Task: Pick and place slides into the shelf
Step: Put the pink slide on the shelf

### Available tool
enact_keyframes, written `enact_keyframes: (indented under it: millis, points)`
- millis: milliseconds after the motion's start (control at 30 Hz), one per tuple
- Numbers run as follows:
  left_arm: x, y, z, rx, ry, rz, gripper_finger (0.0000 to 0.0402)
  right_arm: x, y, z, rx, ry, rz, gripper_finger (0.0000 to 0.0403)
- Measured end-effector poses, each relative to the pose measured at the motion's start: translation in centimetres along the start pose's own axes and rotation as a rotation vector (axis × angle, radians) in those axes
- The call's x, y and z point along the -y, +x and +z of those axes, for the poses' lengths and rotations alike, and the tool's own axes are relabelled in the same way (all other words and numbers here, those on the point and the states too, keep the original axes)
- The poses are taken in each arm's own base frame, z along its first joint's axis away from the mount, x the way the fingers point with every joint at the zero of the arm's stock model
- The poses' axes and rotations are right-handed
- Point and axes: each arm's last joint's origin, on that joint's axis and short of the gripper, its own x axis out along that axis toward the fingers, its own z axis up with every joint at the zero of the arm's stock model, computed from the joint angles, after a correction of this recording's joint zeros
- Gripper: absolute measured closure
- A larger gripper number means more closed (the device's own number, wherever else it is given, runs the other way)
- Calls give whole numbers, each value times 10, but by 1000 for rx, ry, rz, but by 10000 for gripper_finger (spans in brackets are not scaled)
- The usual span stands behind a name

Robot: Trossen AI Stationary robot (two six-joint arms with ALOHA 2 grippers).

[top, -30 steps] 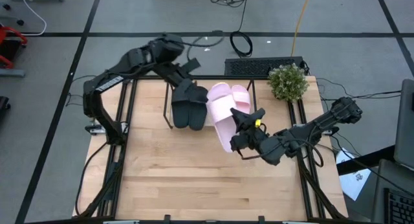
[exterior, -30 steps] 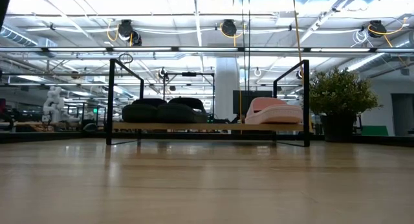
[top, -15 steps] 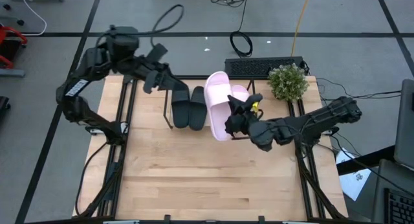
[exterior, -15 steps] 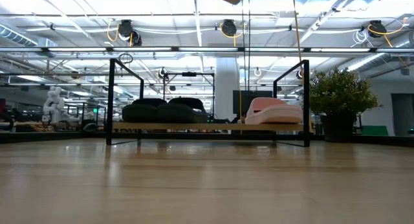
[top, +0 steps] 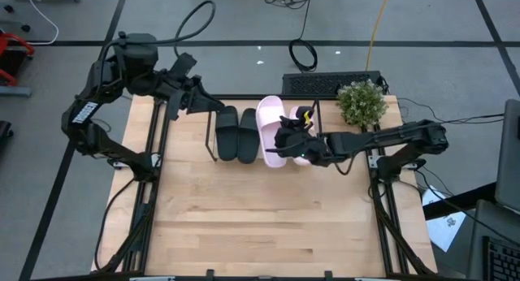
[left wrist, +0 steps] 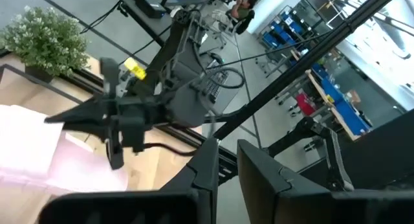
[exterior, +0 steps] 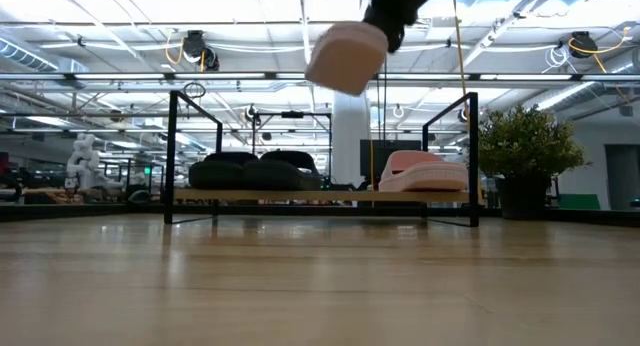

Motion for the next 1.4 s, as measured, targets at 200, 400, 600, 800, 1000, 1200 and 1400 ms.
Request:
enact_keyframes:
  millis: [200, 400, 600, 800, 1000, 1200, 1400]
  points:
    - [0, 0, 0, -1, 35, 0, 350, -14, 26, -33, -95, -35, 40, 403]
    - [0, 0, 0, 8, 48, 13, 350, -23, 40, -56, -139, -35, 77, 403]
    - [-1, 0, 1, 29, 60, 45, 350, -22, 52, -60, -140, -11, 107, 403]
    - [-2, 0, 1, 32, 60, 51, 350, -27, 65, -61, -137, -15, 126, 403]
    - [-1, 0, 2, 39, 64, 47, 350, -39, 81, -67, -160, -22, 152, 403]
    - [-1, 0, 2, 40, 64, 51, 350, -54, 93, -73, -201, -50, 143, 403]
    - [-1, 0, 2, 40, 64, 50, 350, -58, 97, -73, -214, -57, 96, 403]
